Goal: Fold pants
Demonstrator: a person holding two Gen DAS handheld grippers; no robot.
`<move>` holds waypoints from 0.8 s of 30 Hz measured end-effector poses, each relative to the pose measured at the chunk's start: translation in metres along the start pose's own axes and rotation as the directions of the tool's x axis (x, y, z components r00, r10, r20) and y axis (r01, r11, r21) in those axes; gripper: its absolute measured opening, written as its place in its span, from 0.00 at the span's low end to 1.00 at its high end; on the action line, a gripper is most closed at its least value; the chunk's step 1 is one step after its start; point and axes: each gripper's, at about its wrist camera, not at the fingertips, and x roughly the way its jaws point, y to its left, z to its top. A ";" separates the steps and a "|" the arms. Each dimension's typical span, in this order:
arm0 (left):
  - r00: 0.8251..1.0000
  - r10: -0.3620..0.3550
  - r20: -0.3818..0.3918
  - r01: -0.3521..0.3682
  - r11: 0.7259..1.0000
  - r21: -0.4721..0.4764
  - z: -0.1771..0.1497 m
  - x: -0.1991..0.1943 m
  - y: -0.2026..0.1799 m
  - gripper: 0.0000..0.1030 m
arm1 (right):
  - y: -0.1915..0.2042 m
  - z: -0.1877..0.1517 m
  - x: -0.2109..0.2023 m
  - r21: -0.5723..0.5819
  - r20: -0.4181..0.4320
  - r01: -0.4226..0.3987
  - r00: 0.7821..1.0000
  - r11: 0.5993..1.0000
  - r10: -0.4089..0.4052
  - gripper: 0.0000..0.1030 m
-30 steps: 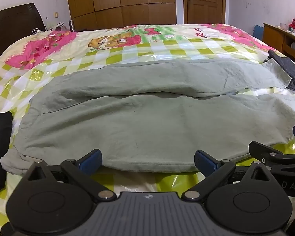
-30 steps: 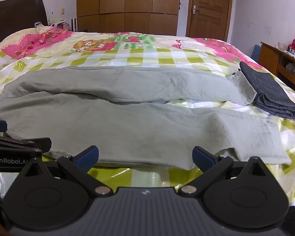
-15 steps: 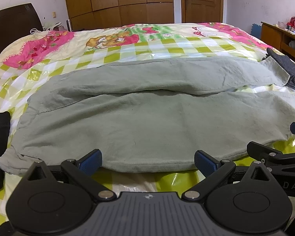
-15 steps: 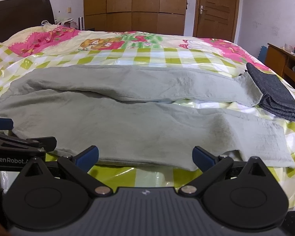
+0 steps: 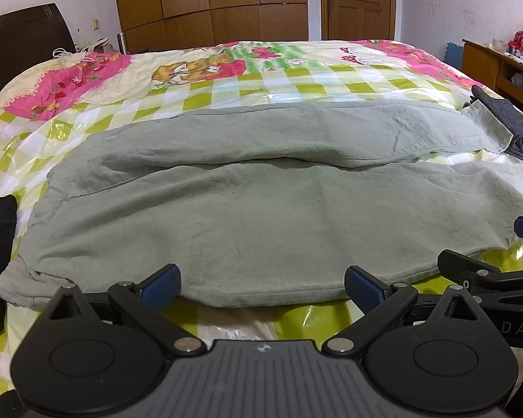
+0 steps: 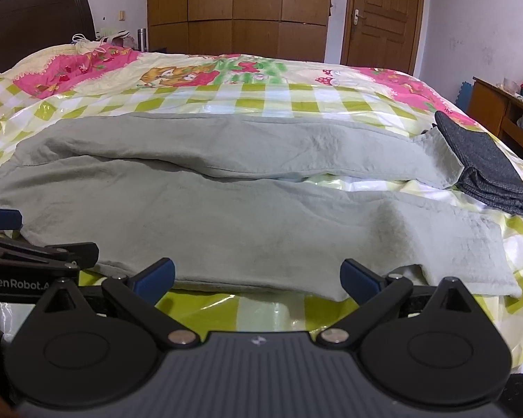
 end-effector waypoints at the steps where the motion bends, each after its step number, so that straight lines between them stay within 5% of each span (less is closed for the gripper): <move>1: 1.000 0.000 0.000 0.000 1.000 0.000 0.000 0.000 0.000 1.00 | 0.000 0.000 0.000 0.000 0.000 -0.001 1.000 1.000 0.001 0.97; 24: 1.000 0.002 0.000 -0.002 1.000 0.001 0.000 0.000 0.000 1.00 | 0.000 0.000 -0.001 0.000 -0.001 -0.003 1.000 1.000 0.003 0.94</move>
